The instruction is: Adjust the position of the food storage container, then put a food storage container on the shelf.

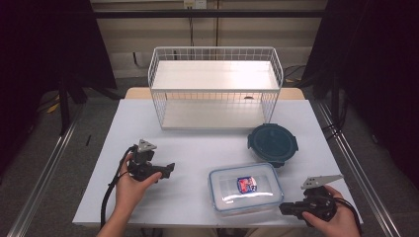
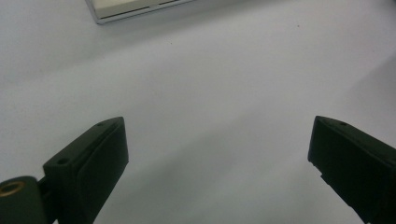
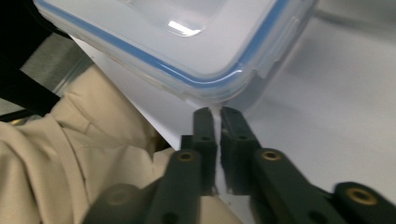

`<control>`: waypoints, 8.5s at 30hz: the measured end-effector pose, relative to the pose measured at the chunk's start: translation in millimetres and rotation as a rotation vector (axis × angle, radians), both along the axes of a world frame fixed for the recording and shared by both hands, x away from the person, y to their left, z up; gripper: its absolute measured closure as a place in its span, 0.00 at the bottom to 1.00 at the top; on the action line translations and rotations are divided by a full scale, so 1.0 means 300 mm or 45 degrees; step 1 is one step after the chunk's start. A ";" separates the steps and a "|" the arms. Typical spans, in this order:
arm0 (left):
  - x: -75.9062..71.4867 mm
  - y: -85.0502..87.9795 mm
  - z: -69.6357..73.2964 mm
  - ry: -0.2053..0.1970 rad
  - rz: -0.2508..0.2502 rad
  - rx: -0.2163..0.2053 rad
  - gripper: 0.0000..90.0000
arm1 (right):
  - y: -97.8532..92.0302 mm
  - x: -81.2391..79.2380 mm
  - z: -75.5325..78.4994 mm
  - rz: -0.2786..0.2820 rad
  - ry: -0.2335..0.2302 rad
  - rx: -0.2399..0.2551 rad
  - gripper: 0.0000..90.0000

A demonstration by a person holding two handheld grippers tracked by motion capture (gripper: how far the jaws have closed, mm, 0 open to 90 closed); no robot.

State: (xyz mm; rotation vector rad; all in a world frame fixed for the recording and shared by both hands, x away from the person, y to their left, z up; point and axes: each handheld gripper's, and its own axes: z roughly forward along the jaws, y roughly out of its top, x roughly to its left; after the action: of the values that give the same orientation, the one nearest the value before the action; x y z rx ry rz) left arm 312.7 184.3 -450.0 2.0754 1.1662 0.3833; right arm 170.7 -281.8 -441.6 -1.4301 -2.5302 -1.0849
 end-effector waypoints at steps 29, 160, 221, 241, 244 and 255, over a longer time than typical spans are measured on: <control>-0.032 0.037 0.017 0.000 0.038 -0.061 0.06 | 0.211 0.135 -0.016 0.124 -0.090 0.064 1.00; -0.135 -0.041 0.026 0.410 0.073 -1.028 0.59 | 0.193 0.258 -0.028 -0.662 -0.049 0.988 0.65; 0.094 -0.059 0.369 0.135 0.024 -1.233 0.62 | 0.199 0.502 0.341 -0.675 -0.373 1.153 0.65; 0.205 -0.056 0.421 0.085 0.065 -1.328 0.63 | 0.218 0.608 0.393 -0.710 -0.422 1.231 0.67; 0.236 -0.062 0.433 0.071 0.074 -1.336 0.63 | 0.218 0.634 0.401 -0.727 -0.428 1.256 0.67; 0.396 -0.086 0.484 0.027 0.143 -1.374 0.64 | 0.219 0.770 0.424 -0.795 -0.427 1.306 0.67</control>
State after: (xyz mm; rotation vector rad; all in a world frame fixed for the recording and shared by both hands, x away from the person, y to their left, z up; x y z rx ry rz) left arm 431.4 158.5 -304.8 1.0720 1.1328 -0.2087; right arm 401.7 -216.0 -314.5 -1.7148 -1.1336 -2.3572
